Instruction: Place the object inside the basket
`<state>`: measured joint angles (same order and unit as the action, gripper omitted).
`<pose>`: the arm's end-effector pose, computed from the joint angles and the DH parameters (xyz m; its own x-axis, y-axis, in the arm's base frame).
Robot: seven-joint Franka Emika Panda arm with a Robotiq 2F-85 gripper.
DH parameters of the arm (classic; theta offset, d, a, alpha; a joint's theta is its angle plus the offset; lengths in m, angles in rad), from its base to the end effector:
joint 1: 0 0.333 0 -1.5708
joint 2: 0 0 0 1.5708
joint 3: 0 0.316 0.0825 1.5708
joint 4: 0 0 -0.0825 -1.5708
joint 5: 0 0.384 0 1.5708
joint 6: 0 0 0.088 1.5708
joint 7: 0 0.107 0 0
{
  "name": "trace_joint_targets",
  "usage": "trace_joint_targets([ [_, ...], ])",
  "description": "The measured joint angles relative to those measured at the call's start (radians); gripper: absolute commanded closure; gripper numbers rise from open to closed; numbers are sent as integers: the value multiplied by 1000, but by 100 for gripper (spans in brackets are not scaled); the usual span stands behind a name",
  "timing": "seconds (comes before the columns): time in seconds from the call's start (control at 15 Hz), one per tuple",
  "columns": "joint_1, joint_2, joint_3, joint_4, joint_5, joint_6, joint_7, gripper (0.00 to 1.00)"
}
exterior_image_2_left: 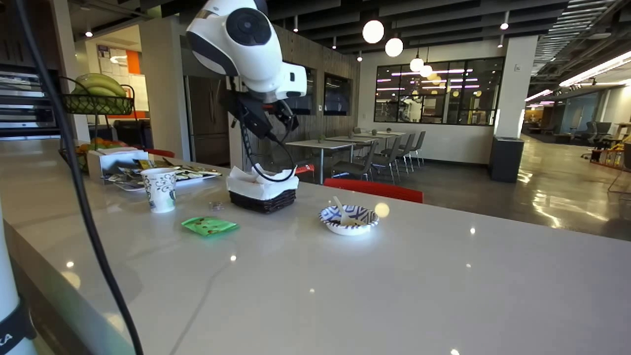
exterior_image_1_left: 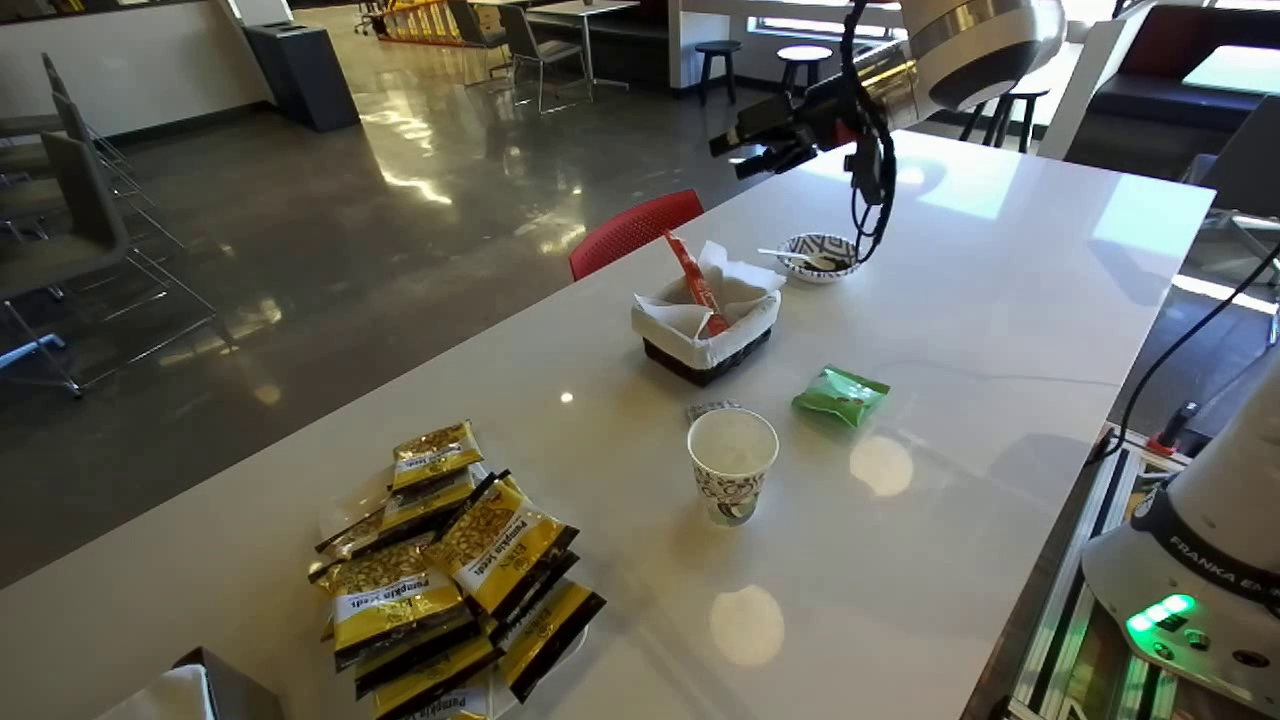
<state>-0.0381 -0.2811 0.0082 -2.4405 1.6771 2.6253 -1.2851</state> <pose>0.4680 -0.0375 0.4371 0.6203 -0.3628 0.6954 0.1649 -0.8064 -0.5679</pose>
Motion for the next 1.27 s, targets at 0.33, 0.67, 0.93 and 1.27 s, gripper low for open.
trace_joint_targets([
  [0.33,-98,-148,161,-114,-399,-116,379,0],
  [0.67,-282,-268,214,-59,-797,-520,724,0],
  [0.93,-392,-354,173,98,-1097,-820,960,0],
  [1.27,-300,-379,33,226,-1287,-943,1085,0],
])
